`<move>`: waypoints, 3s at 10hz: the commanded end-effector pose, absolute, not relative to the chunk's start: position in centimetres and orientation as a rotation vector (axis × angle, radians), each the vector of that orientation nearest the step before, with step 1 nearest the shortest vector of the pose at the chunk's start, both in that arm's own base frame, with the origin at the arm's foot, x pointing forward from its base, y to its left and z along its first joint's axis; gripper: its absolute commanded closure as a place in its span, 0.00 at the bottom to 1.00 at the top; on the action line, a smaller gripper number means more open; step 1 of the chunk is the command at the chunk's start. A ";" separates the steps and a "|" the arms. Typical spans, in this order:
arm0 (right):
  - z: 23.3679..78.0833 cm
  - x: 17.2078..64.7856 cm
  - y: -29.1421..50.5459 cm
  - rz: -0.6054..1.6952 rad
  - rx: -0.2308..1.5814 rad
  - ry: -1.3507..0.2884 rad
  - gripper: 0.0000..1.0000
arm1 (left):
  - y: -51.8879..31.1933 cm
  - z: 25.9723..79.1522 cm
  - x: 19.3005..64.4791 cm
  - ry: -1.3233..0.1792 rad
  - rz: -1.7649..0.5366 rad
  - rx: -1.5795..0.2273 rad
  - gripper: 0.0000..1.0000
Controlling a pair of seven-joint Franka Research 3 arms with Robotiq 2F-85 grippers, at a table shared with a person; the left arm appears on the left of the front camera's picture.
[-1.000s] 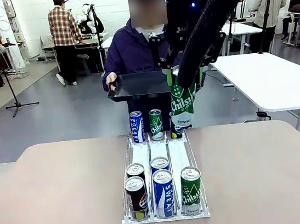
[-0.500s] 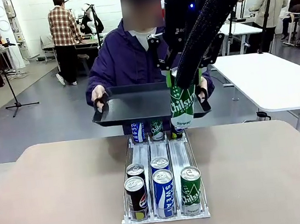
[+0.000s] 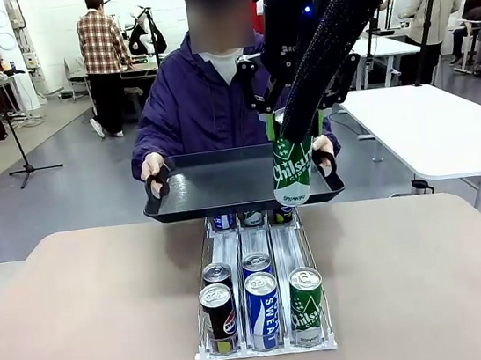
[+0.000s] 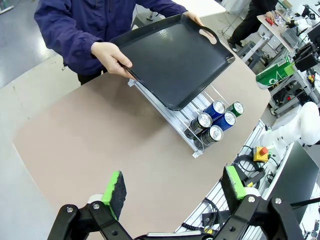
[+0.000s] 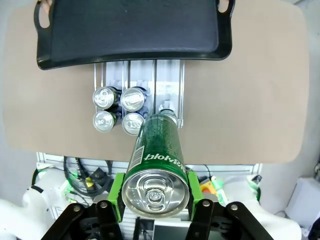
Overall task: Retrieve and hand over the desired beverage to the person.
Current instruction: Place the picked can on the Handle tray extended by the person.
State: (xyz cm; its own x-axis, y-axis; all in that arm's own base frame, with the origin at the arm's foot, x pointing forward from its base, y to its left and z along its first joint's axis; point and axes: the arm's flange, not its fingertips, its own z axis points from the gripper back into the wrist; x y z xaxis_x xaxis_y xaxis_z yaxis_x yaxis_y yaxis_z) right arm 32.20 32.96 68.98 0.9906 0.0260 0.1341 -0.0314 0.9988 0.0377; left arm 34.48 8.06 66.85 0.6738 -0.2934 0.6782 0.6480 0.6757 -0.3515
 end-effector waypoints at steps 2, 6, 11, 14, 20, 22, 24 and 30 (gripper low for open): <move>68.8 31.7 32.6 0.018 0.041 -0.150 1.00 | 8.3 66.9 34.5 -0.638 -0.592 -0.639 0.00; 68.8 31.7 32.6 0.018 0.041 -0.150 1.00 | 8.3 66.9 34.5 -0.638 -0.592 -0.639 0.00; 68.8 31.7 32.6 0.018 0.041 -0.150 1.00 | 8.3 66.9 34.5 -0.638 -0.592 -0.639 0.00; 68.8 31.7 32.6 0.018 0.041 -0.150 1.00 | 8.3 66.9 34.5 -0.638 -0.592 -0.639 0.00; 69.7 34.9 32.1 0.016 0.058 -0.134 0.42 | 8.3 66.9 34.5 -0.638 -0.592 -0.639 0.00; 70.7 39.8 30.3 -0.031 0.039 -0.181 0.42 | 8.3 66.9 34.5 -0.638 -0.592 -0.639 0.00; 70.6 44.8 29.2 -0.011 0.034 -0.235 0.42 | 8.3 66.9 34.5 -0.638 -0.592 -0.639 0.00; 65.0 53.2 29.5 0.071 0.057 -0.128 0.42 | 8.3 66.9 34.5 -0.638 -0.592 -0.639 0.00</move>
